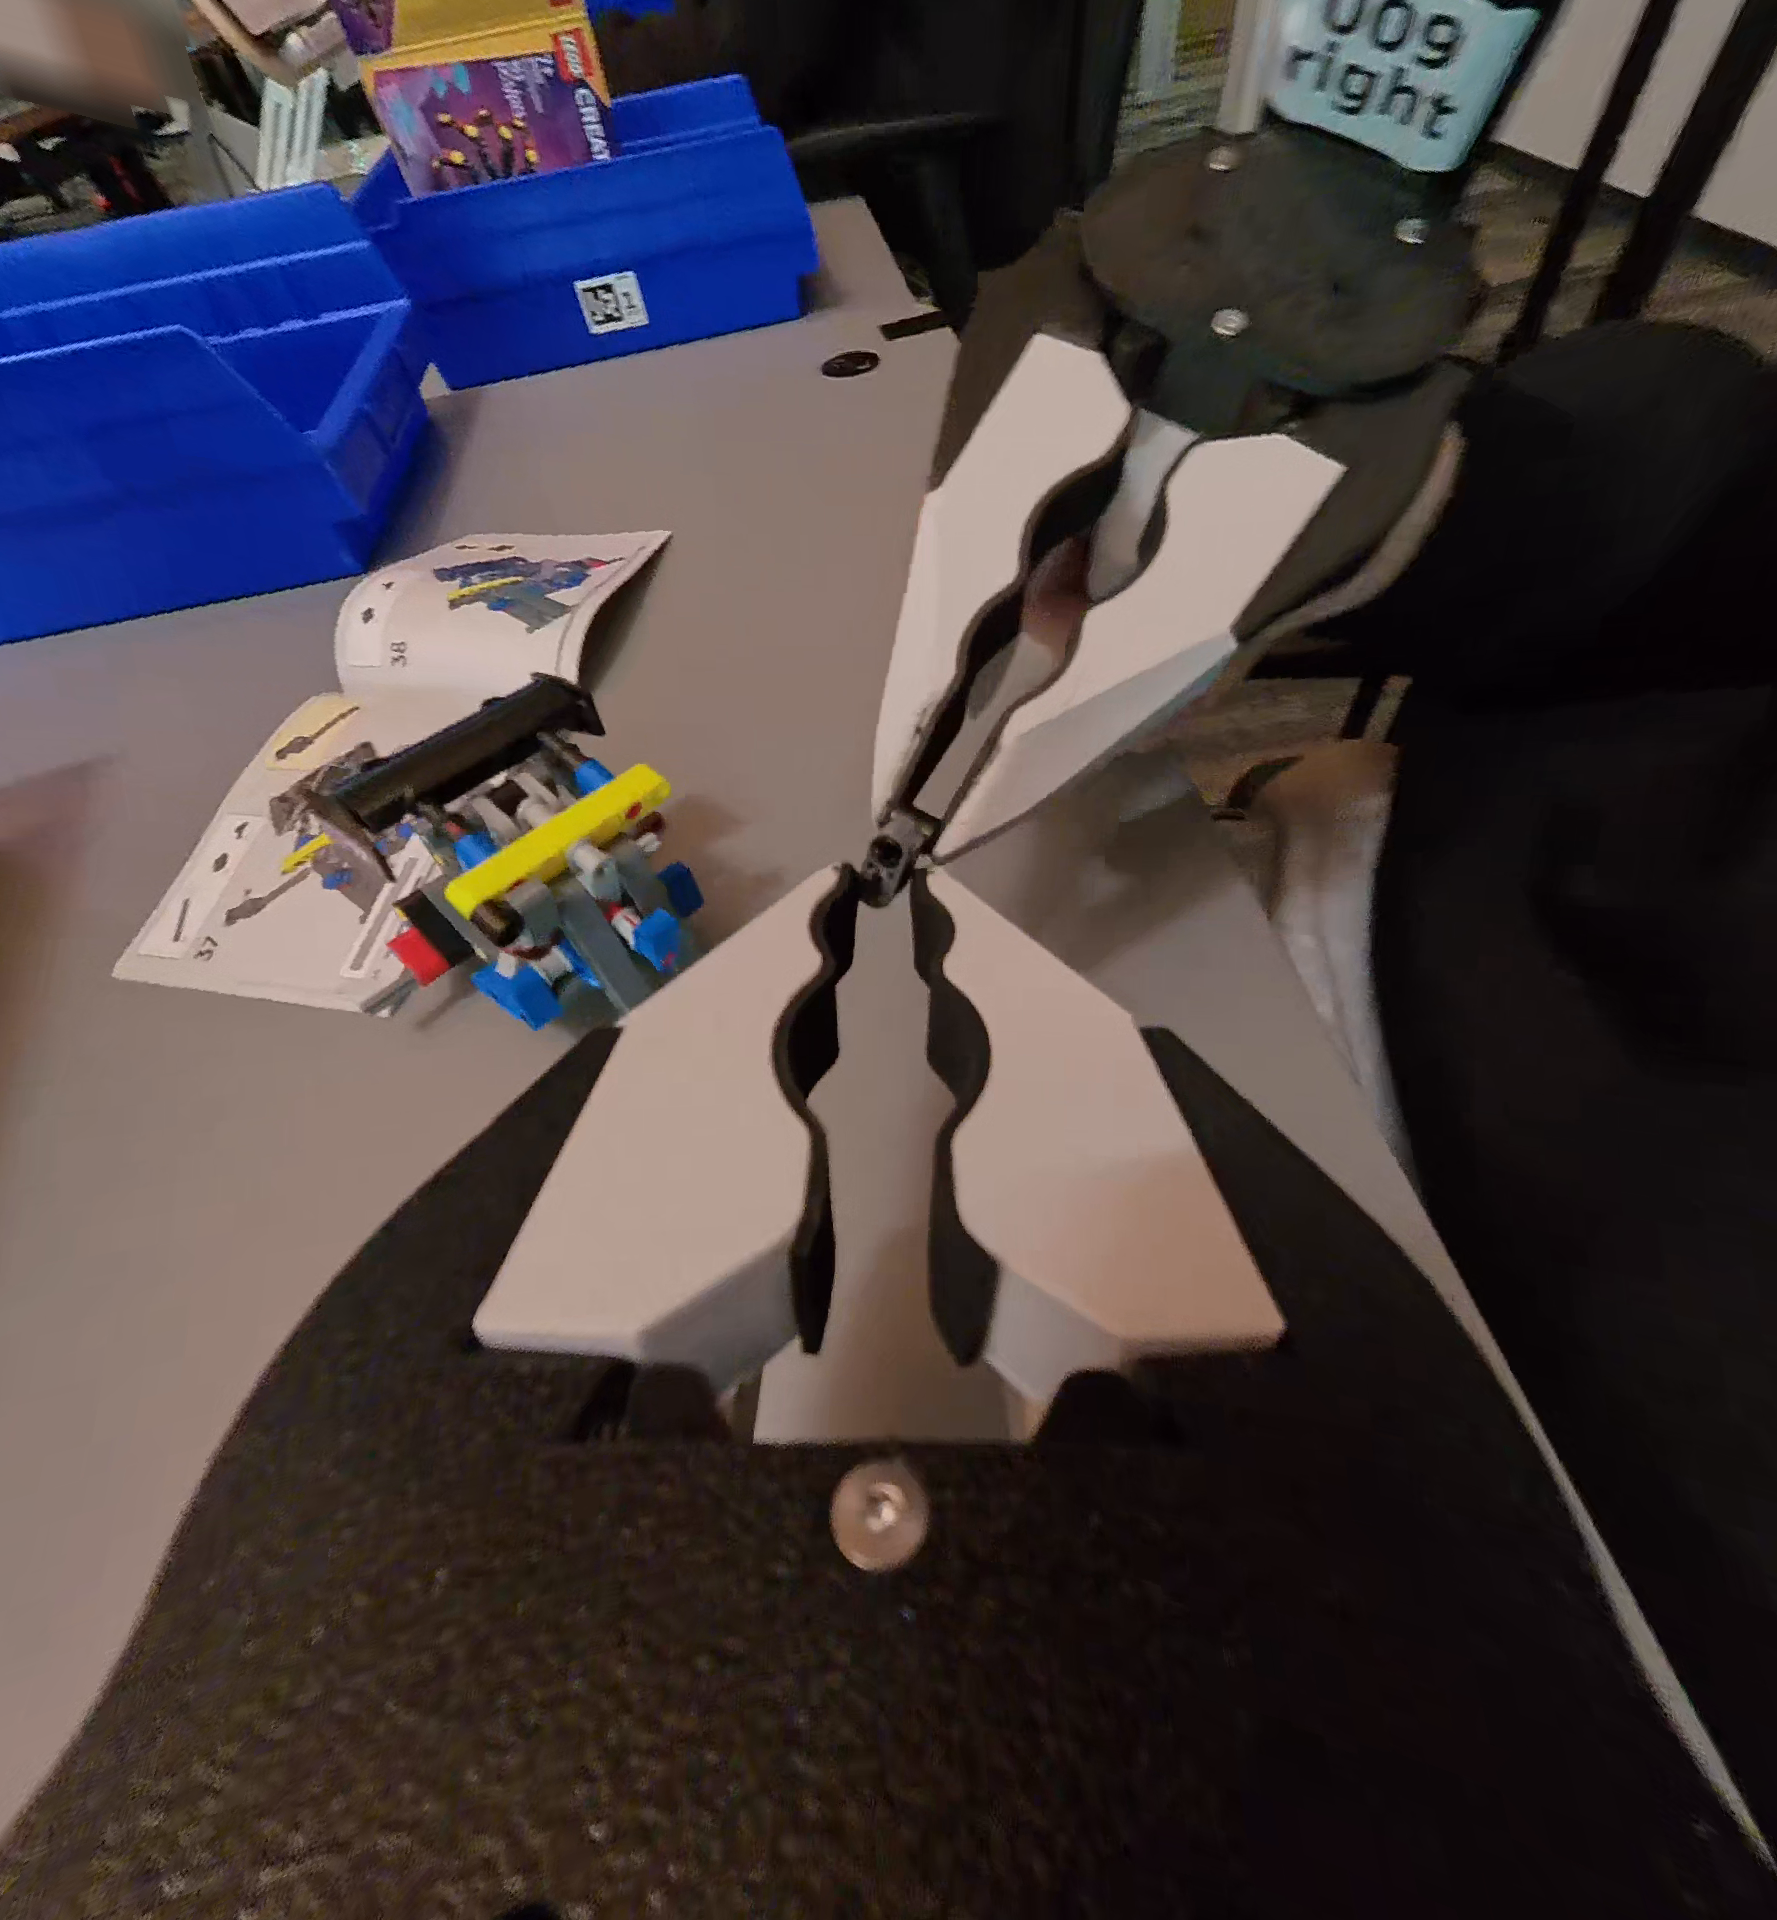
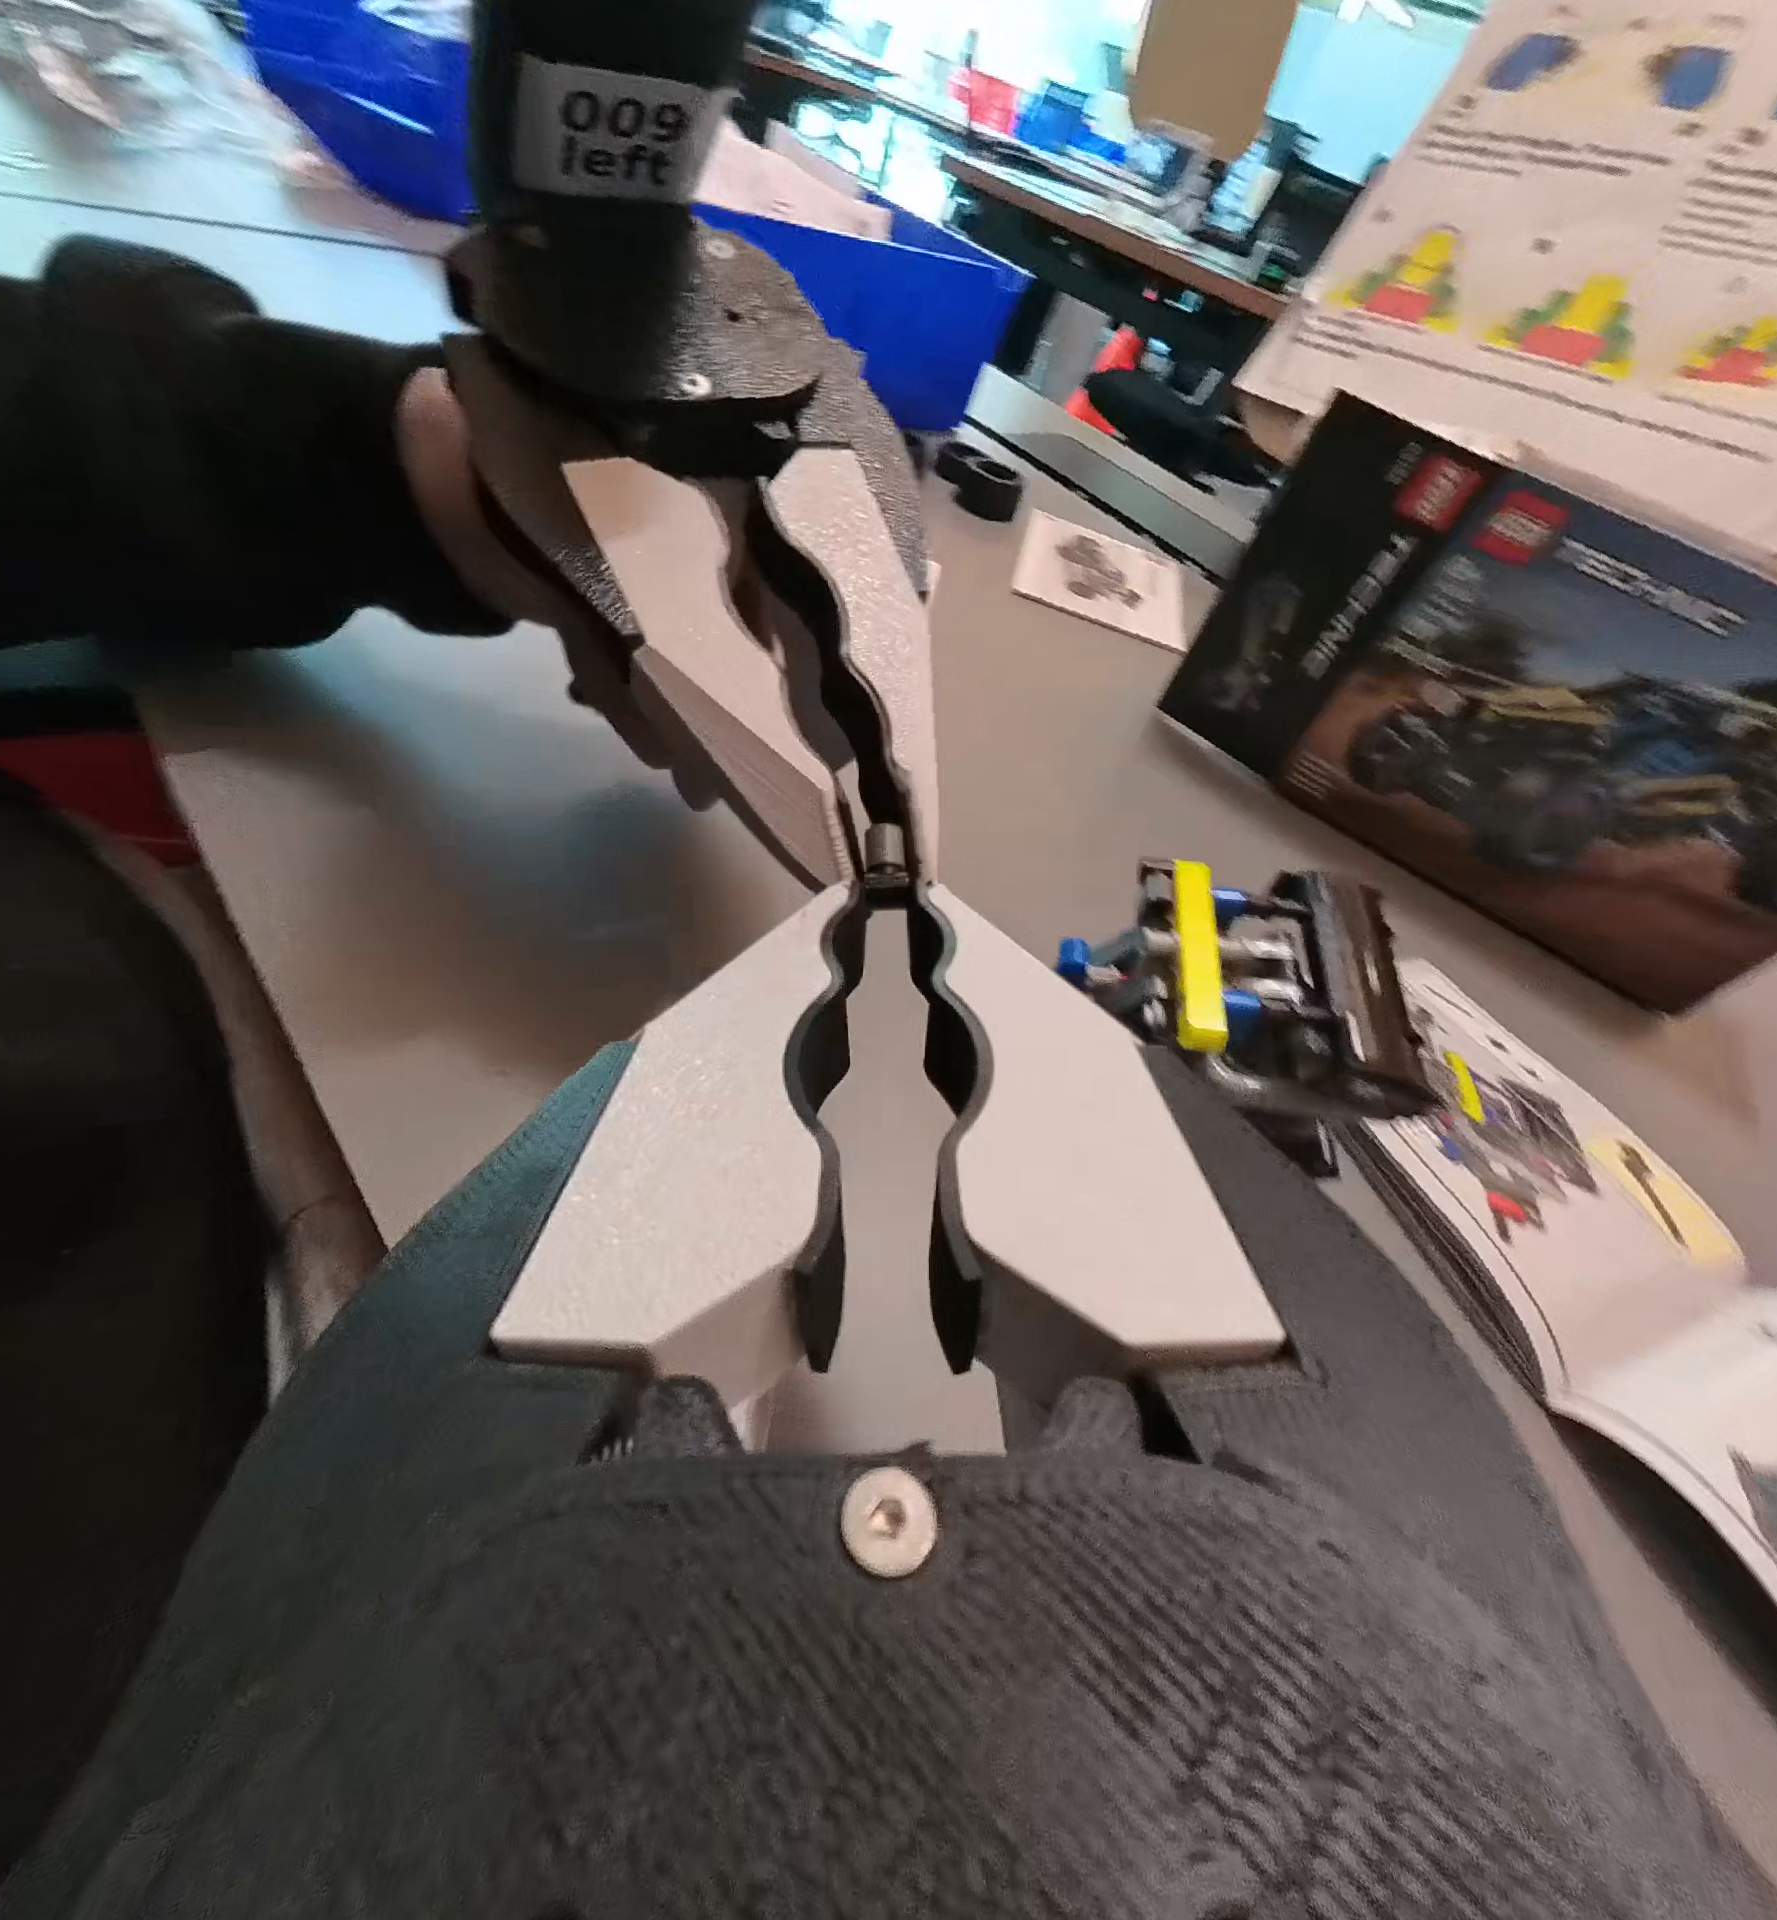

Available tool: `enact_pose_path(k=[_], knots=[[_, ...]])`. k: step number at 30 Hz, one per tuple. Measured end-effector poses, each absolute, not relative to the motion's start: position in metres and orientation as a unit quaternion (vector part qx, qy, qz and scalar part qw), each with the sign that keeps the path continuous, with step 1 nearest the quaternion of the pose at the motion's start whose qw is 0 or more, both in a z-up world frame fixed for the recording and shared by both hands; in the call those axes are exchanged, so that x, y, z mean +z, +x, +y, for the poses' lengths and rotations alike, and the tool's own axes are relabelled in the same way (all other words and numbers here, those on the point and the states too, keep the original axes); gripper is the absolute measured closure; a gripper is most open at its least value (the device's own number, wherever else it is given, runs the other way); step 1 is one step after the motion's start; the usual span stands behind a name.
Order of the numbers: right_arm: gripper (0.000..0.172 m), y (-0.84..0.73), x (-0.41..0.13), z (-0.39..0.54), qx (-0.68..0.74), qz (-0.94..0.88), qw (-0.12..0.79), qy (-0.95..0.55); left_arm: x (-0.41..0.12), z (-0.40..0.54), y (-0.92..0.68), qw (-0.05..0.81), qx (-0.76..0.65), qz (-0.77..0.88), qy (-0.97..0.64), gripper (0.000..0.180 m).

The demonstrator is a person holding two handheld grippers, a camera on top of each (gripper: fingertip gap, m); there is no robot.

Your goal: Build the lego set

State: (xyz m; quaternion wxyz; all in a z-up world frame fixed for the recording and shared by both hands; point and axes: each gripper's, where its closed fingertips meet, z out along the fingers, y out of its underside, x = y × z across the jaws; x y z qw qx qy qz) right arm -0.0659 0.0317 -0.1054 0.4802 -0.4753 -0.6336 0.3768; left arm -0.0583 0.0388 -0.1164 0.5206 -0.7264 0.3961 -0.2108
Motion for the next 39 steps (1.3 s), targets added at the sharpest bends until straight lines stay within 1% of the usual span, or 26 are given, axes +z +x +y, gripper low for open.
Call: enact_pose_path(k=[3,5,7,9,13,14,19,24,29,36,37,39], knots=[[0.167,-0.06,-0.105,0.055,0.346,-0.588,0.507,-0.527,-0.118,0.057,-0.058,0.533,-0.177,0.366,-0.742,0.167],[0.167,-0.057,-0.108,0.069,0.336,-0.56,0.505,-0.564,-0.12,0.072,-0.066,0.539,-0.136,0.318,-0.768,0.163],[0.167,-0.056,-0.112,0.085,0.326,-0.523,0.508,-0.602,-0.127,0.085,-0.089,0.53,-0.077,0.211,-0.818,0.156],[0.167,-0.056,-0.118,0.093,0.317,-0.505,0.498,-0.629,-0.133,0.085,-0.091,0.522,-0.08,0.145,-0.837,0.144],[0.167,-0.06,-0.127,0.098,0.31,-0.503,0.473,-0.653,-0.15,0.089,-0.087,0.5,-0.047,0.125,-0.856,0.129],[0.167,-0.06,-0.129,0.099,0.312,-0.503,0.464,-0.659,-0.153,0.091,-0.087,0.494,-0.041,0.125,-0.859,0.129],[0.167,-0.064,-0.135,0.103,0.322,-0.501,0.439,-0.672,-0.155,0.106,-0.086,0.491,-0.008,0.136,-0.86,0.13],[0.167,-0.066,-0.134,0.106,0.314,-0.503,0.447,-0.67,-0.155,0.116,-0.088,0.494,0.007,0.133,-0.859,0.127],[0.167,-0.067,-0.134,0.11,0.317,-0.501,0.443,-0.672,-0.153,0.123,-0.092,0.501,0.025,0.128,-0.855,0.13],[0.167,-0.071,-0.136,0.117,0.312,-0.5,0.442,-0.676,-0.153,0.128,-0.094,0.499,-0.002,0.111,-0.859,0.142],[0.167,-0.071,-0.135,0.119,0.309,-0.499,0.446,-0.676,-0.154,0.128,-0.094,0.497,-0.007,0.107,-0.861,0.145],[0.167,-0.073,-0.133,0.121,0.31,-0.503,0.452,-0.669,-0.155,0.128,-0.094,0.494,-0.019,0.104,-0.863,0.158]])
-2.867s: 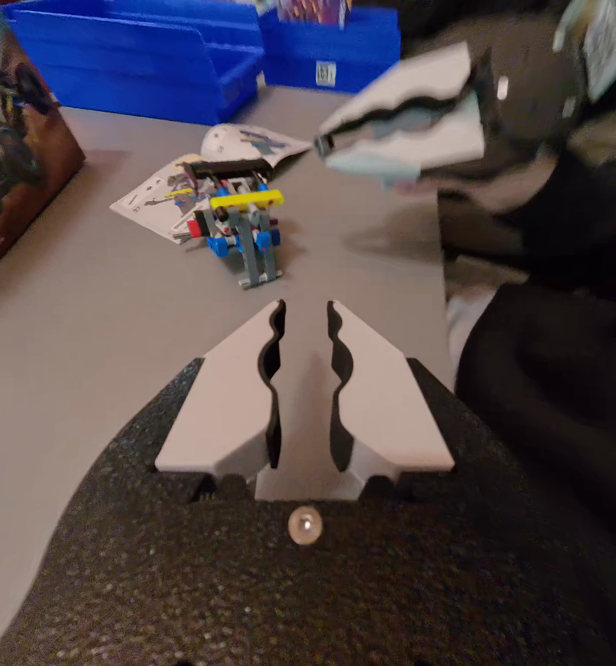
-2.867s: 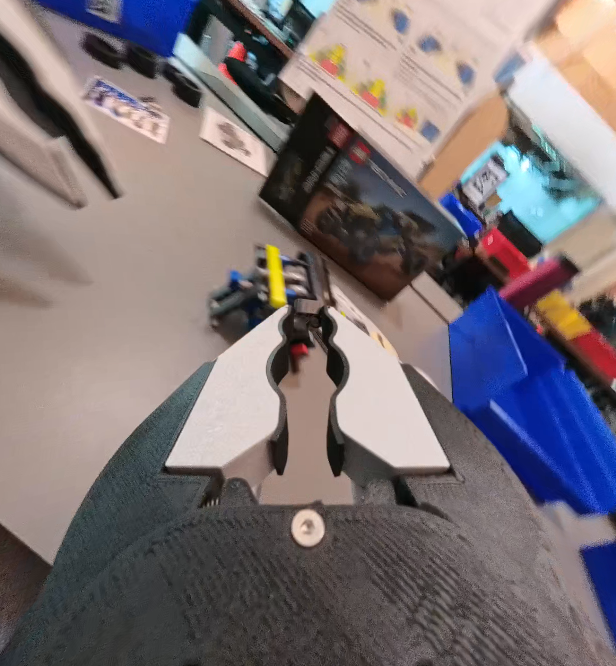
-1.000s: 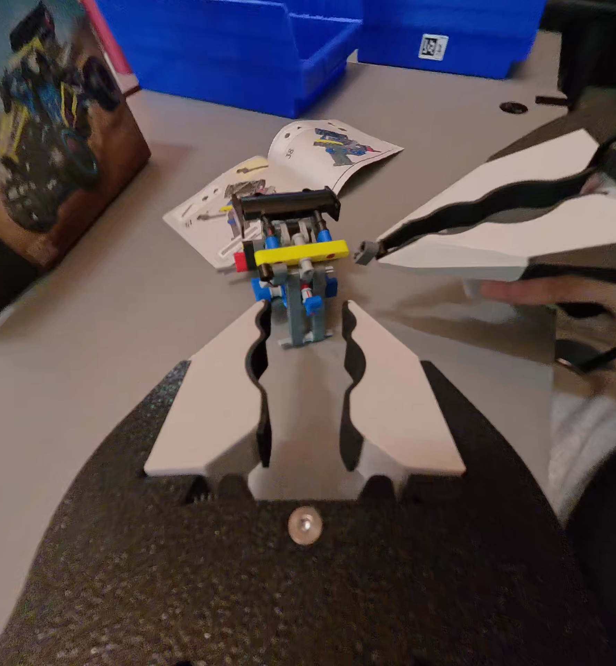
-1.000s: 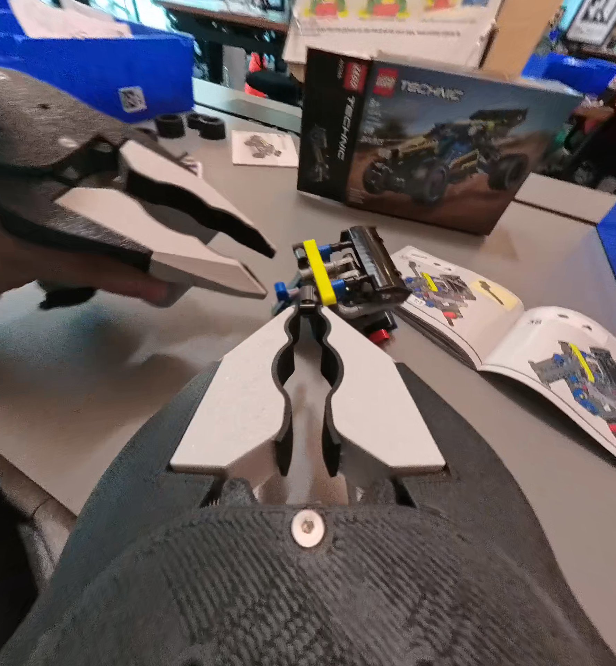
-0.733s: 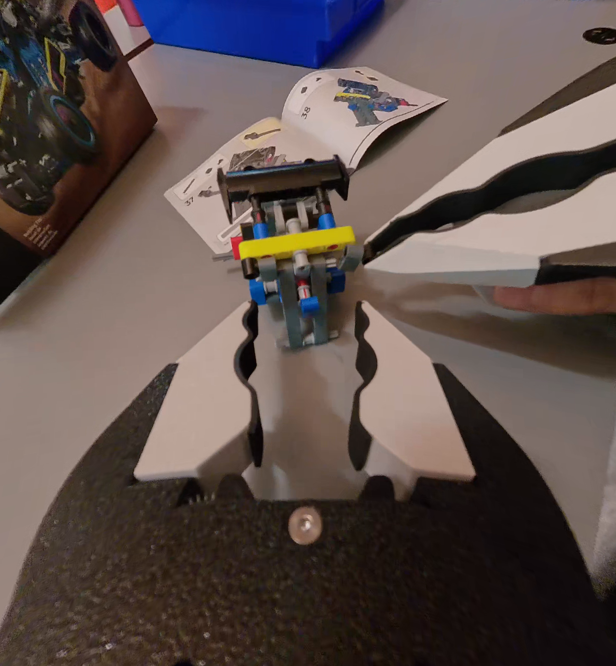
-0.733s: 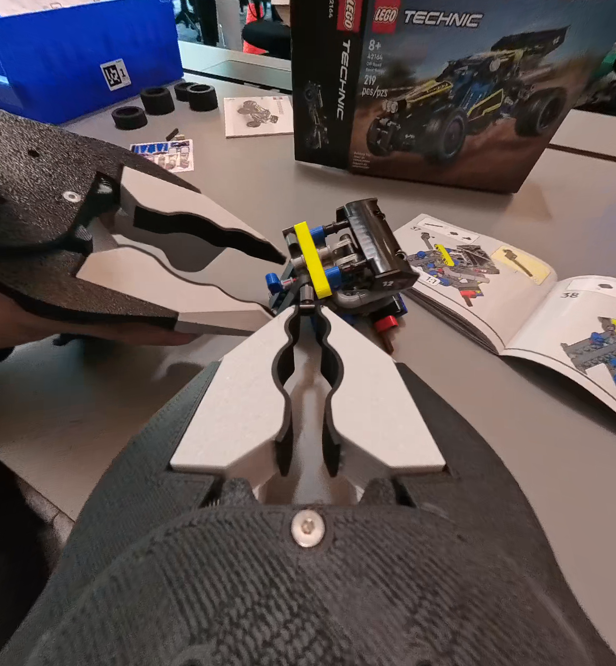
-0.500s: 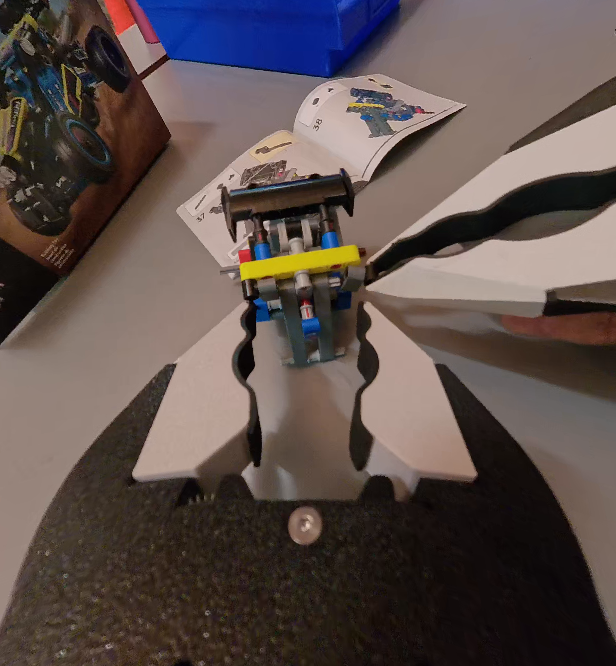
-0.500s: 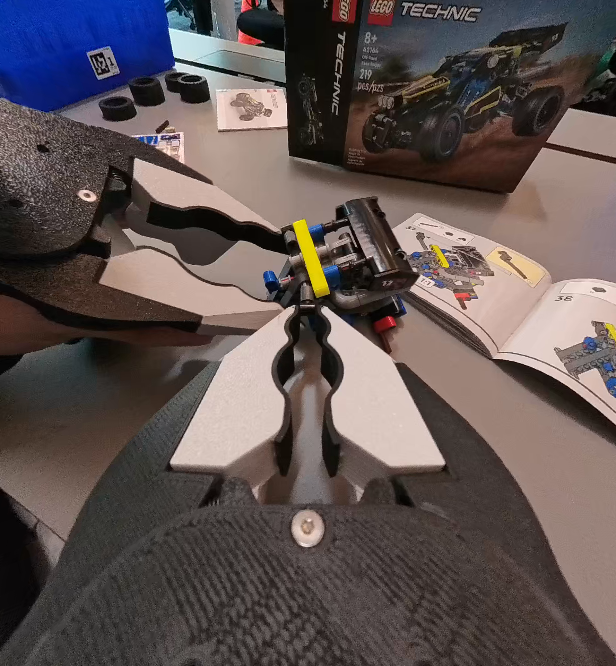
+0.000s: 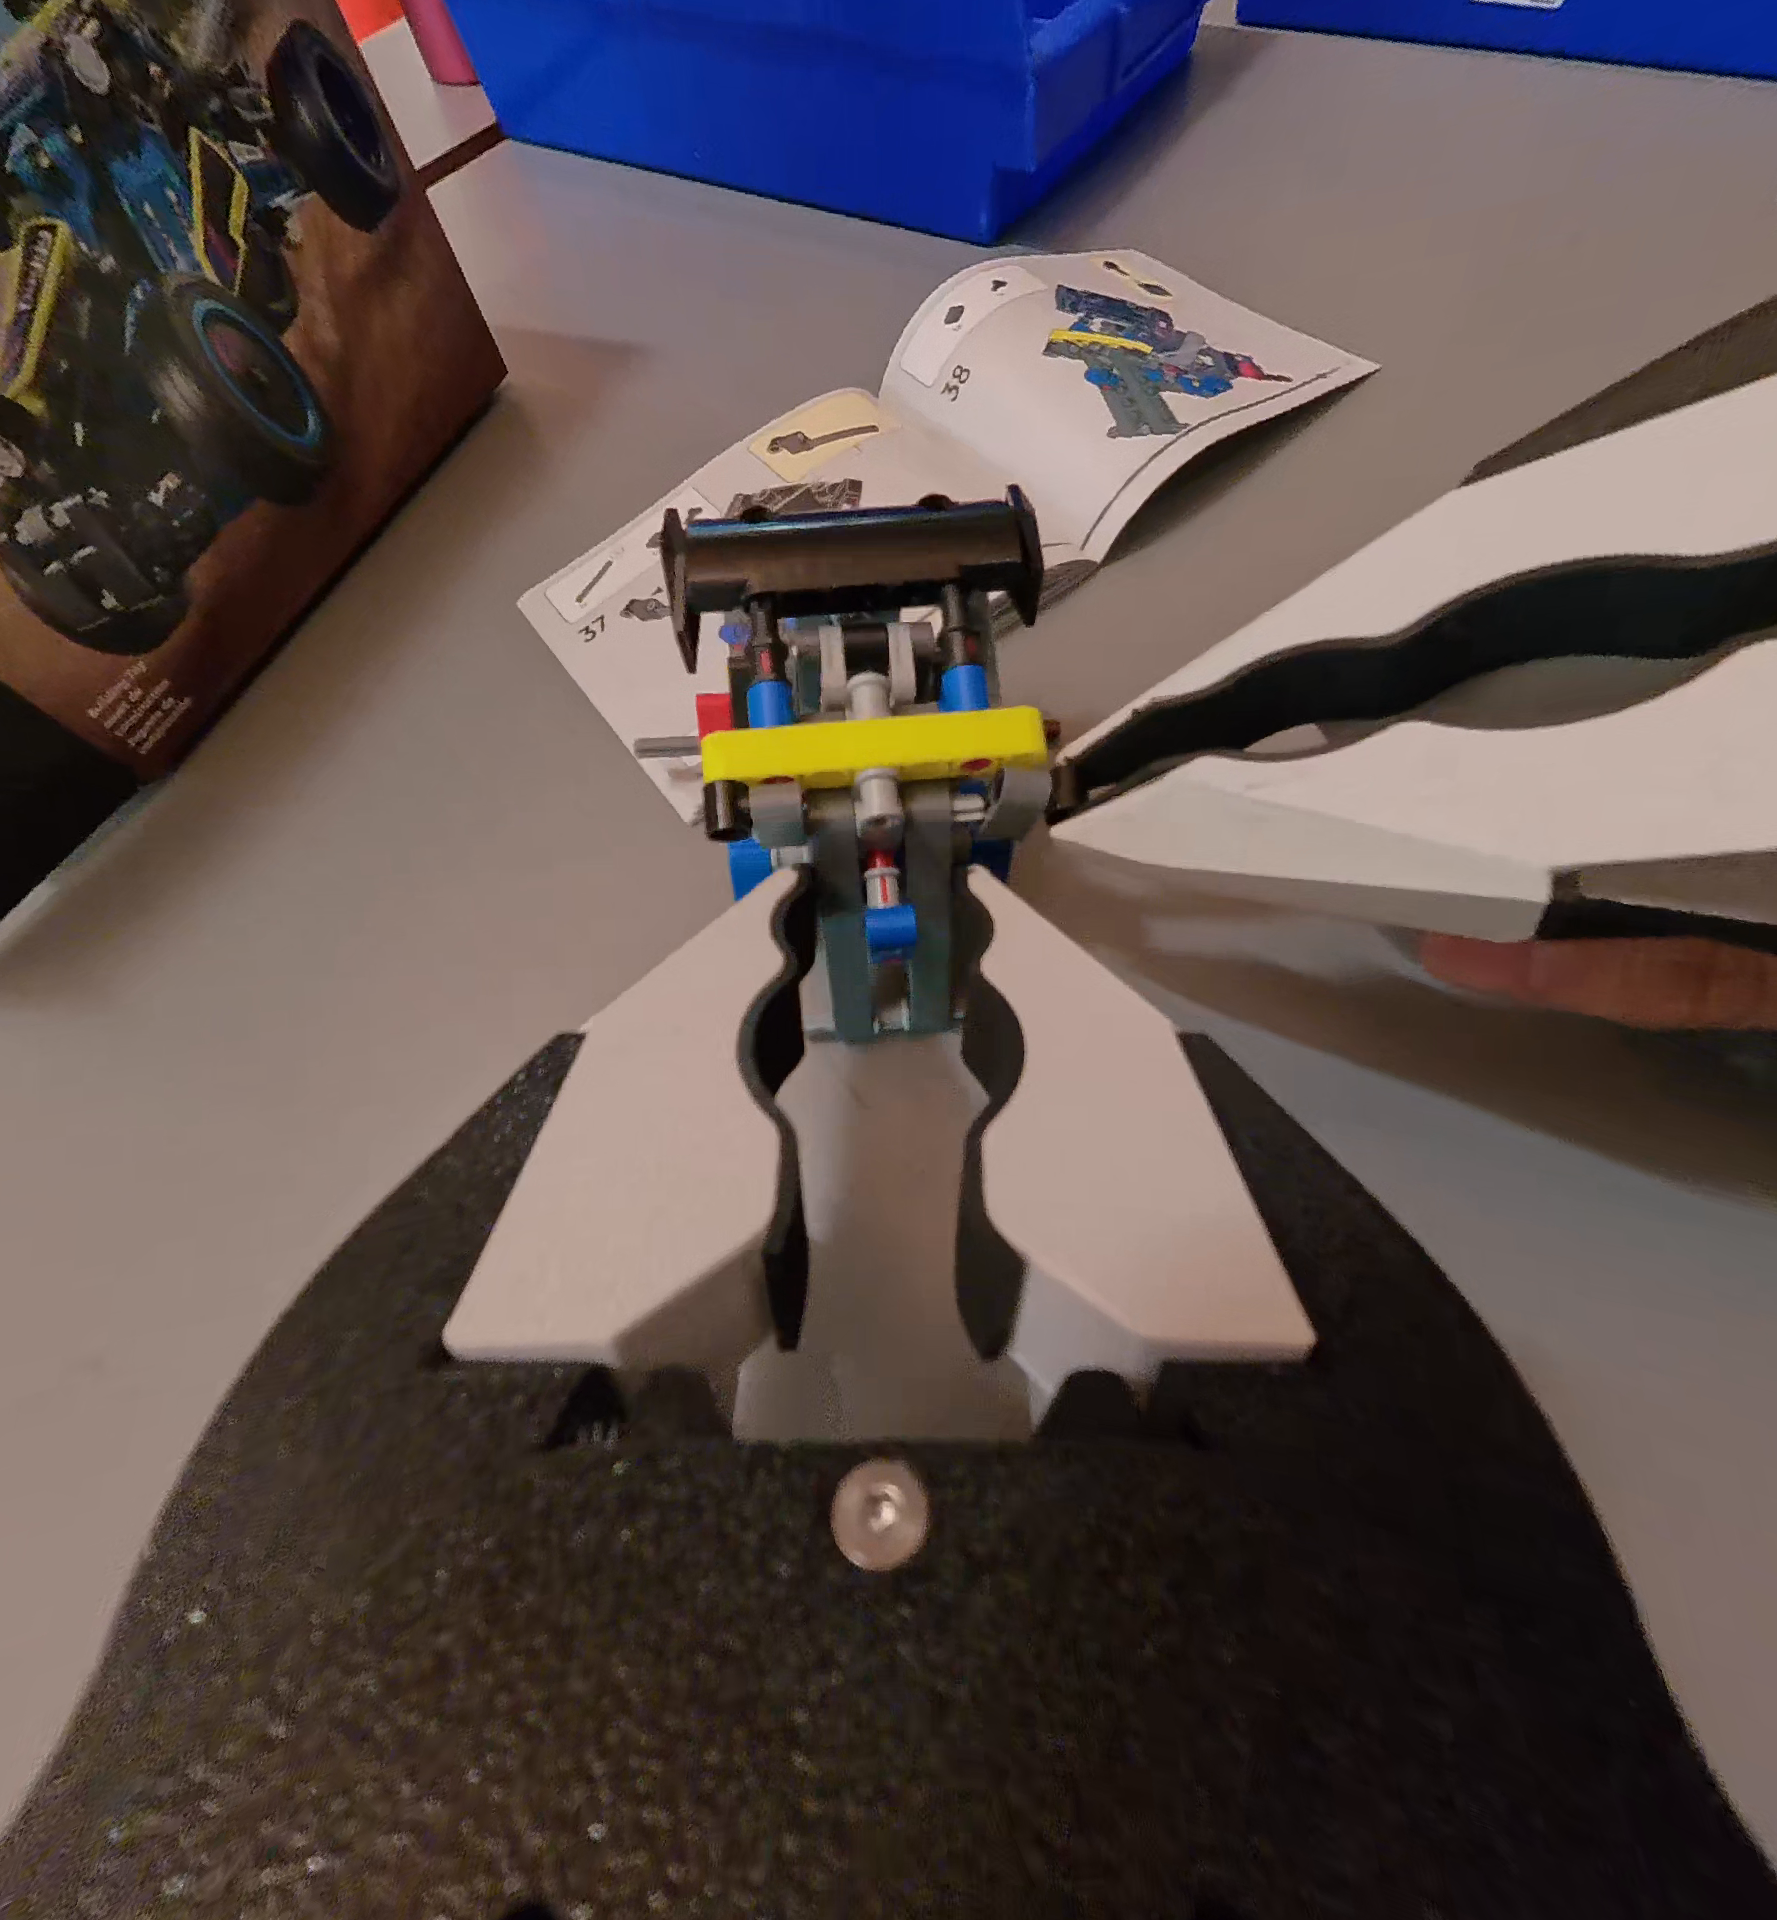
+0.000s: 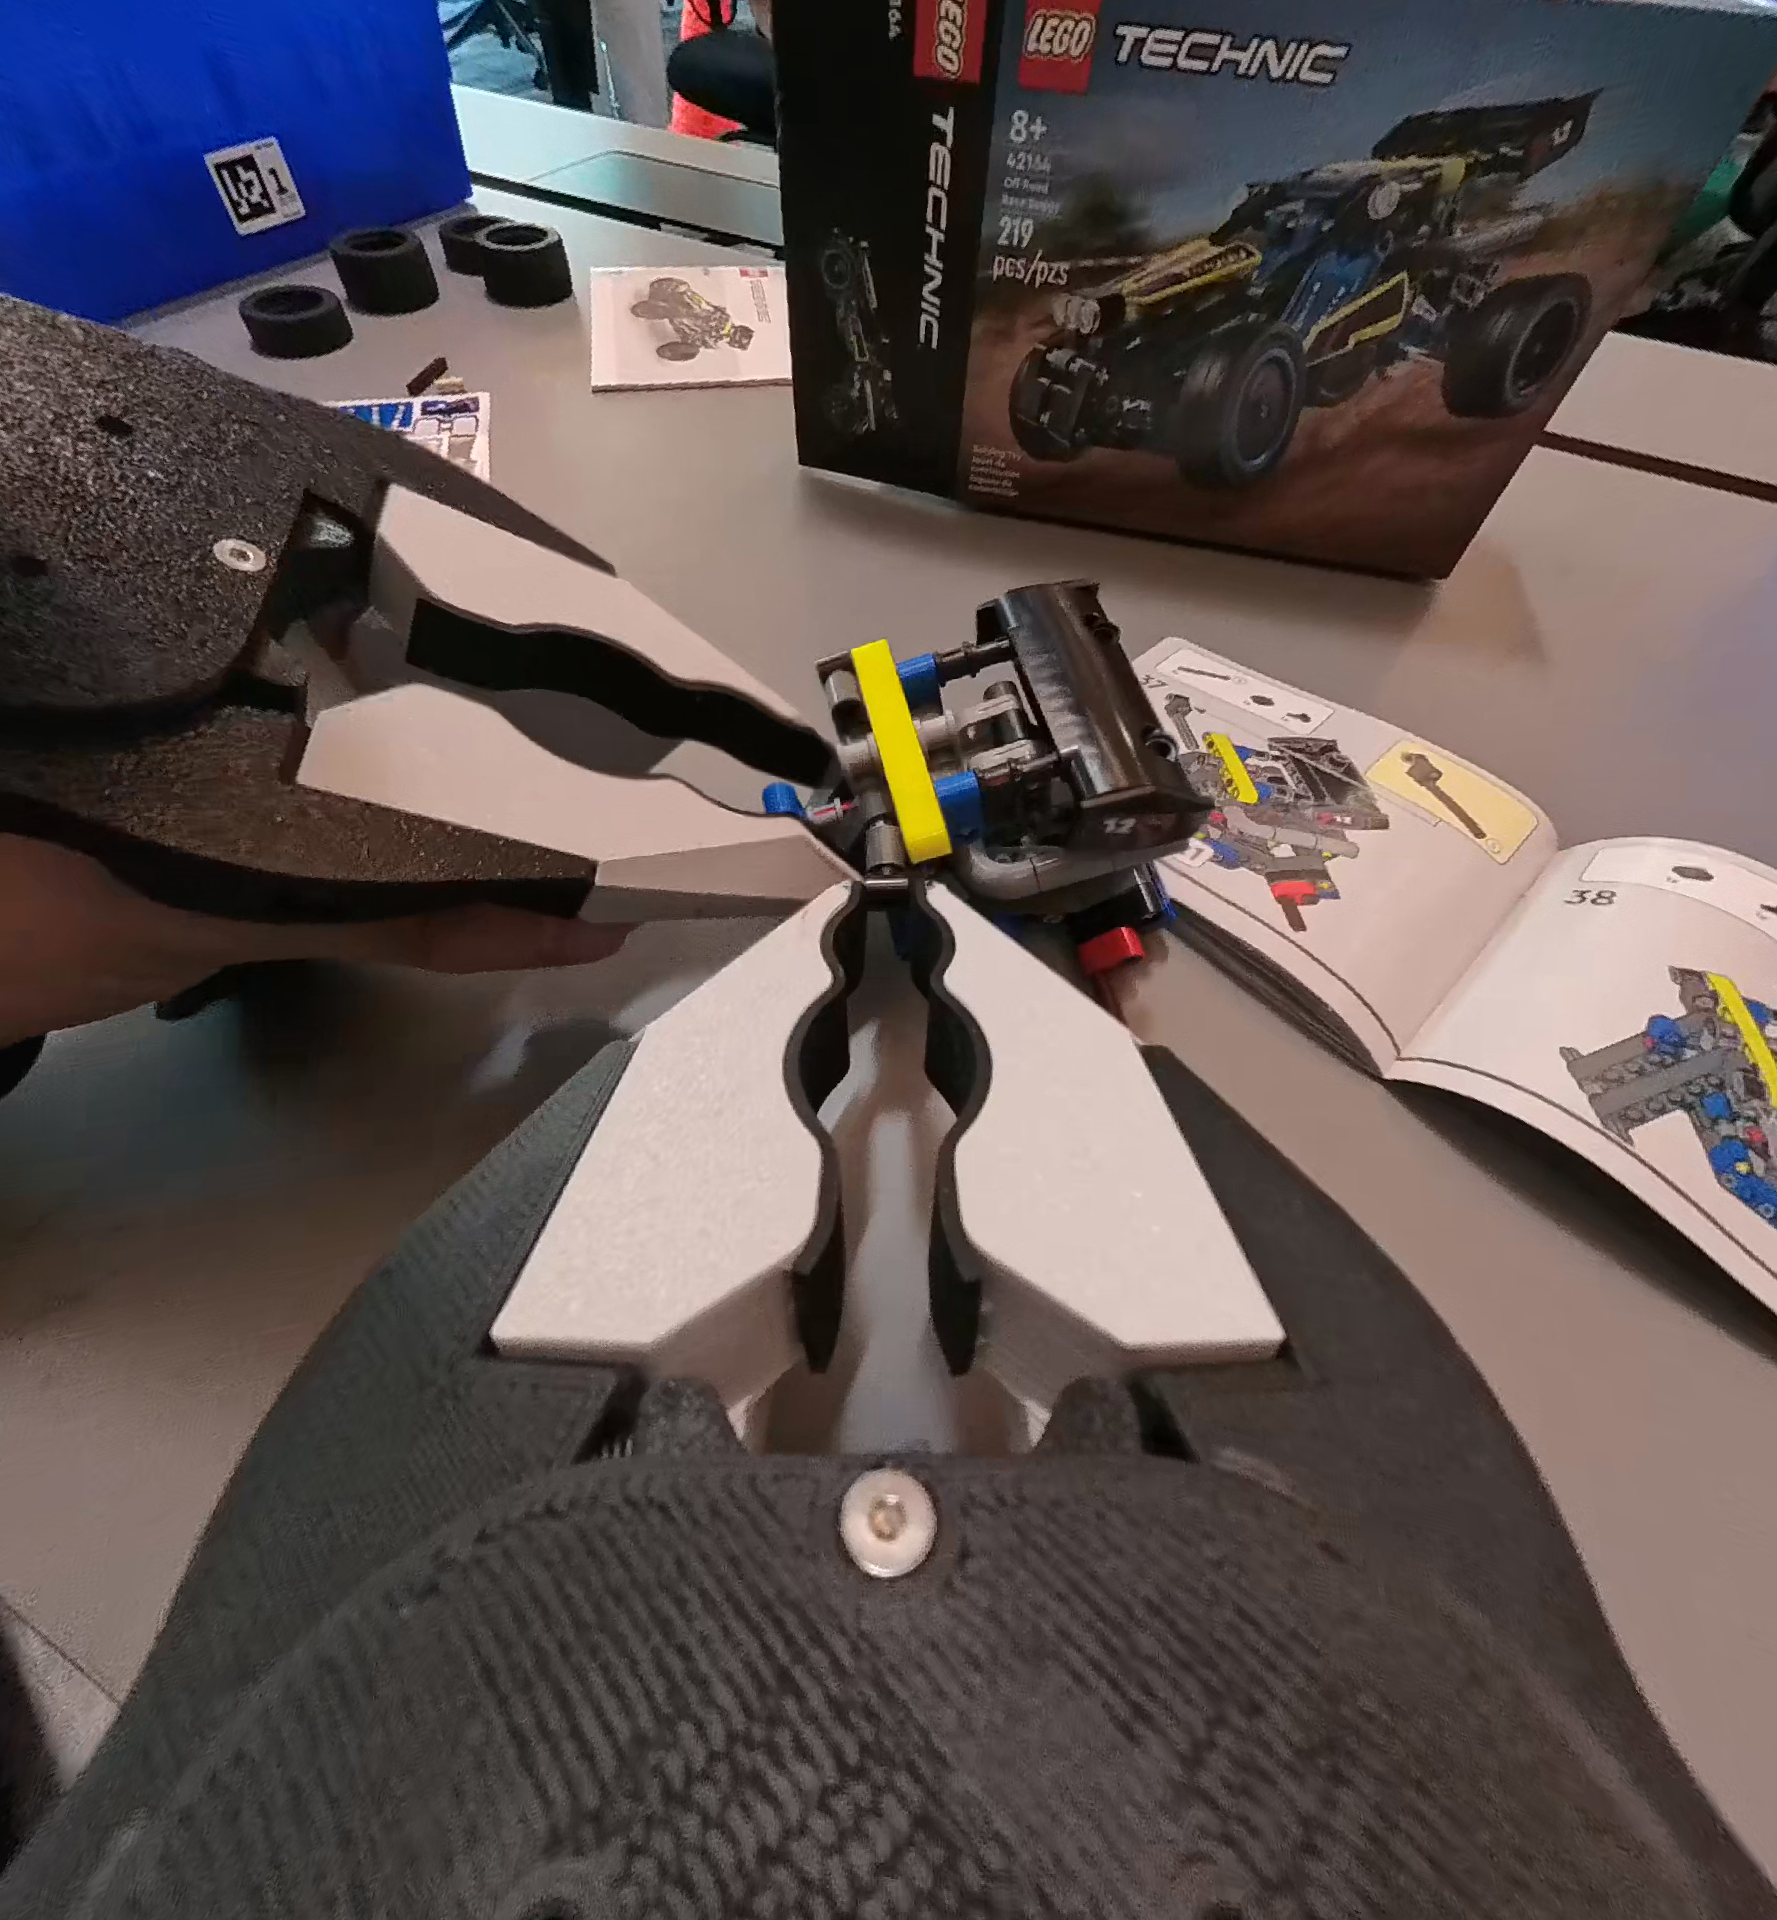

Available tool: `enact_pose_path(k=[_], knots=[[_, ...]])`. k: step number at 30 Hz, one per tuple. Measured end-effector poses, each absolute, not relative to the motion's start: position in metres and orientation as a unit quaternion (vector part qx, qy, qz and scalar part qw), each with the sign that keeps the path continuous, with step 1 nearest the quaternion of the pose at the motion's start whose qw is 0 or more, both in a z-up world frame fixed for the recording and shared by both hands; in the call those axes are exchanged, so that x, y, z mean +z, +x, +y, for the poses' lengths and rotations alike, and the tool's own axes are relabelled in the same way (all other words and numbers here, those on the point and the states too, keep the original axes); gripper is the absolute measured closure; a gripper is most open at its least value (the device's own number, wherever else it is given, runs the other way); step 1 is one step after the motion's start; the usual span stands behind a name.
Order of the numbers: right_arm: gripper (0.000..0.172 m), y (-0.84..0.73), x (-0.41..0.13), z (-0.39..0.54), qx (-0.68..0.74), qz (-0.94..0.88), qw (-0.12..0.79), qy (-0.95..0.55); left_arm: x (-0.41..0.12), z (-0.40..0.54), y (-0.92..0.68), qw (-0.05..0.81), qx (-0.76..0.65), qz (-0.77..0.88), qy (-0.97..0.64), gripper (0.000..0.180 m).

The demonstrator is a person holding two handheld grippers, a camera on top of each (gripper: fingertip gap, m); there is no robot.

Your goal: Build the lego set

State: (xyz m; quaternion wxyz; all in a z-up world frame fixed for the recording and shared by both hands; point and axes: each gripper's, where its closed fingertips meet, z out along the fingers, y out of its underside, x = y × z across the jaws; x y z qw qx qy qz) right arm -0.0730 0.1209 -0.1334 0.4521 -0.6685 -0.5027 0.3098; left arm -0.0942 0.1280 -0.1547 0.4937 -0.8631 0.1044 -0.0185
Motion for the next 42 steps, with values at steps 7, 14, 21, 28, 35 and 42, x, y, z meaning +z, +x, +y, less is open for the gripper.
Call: enact_pose_path(k=[7,14,21,28,35,42], knots=[[0.167,-0.076,-0.135,0.128,0.291,-0.519,0.459,-0.659,-0.158,0.127,-0.094,0.481,-0.059,0.114,-0.868,0.157],[0.167,-0.075,-0.137,0.127,0.285,-0.543,0.461,-0.641,-0.142,0.114,-0.109,0.46,-0.153,0.218,-0.847,0.145],[0.167,-0.072,-0.133,0.125,0.304,-0.549,0.459,-0.629,-0.135,0.118,-0.13,0.414,-0.187,0.434,-0.778,0.137],[0.167,-0.073,-0.136,0.127,0.297,-0.561,0.455,-0.625,-0.143,0.129,-0.111,0.388,-0.242,0.534,-0.712,0.14],[0.167,-0.08,-0.137,0.129,0.28,-0.579,0.465,-0.609,-0.142,0.134,-0.105,0.39,-0.267,0.549,-0.689,0.162],[0.167,-0.078,-0.137,0.135,0.263,-0.579,0.479,-0.606,-0.142,0.136,-0.104,0.391,-0.263,0.526,-0.708,0.164]])
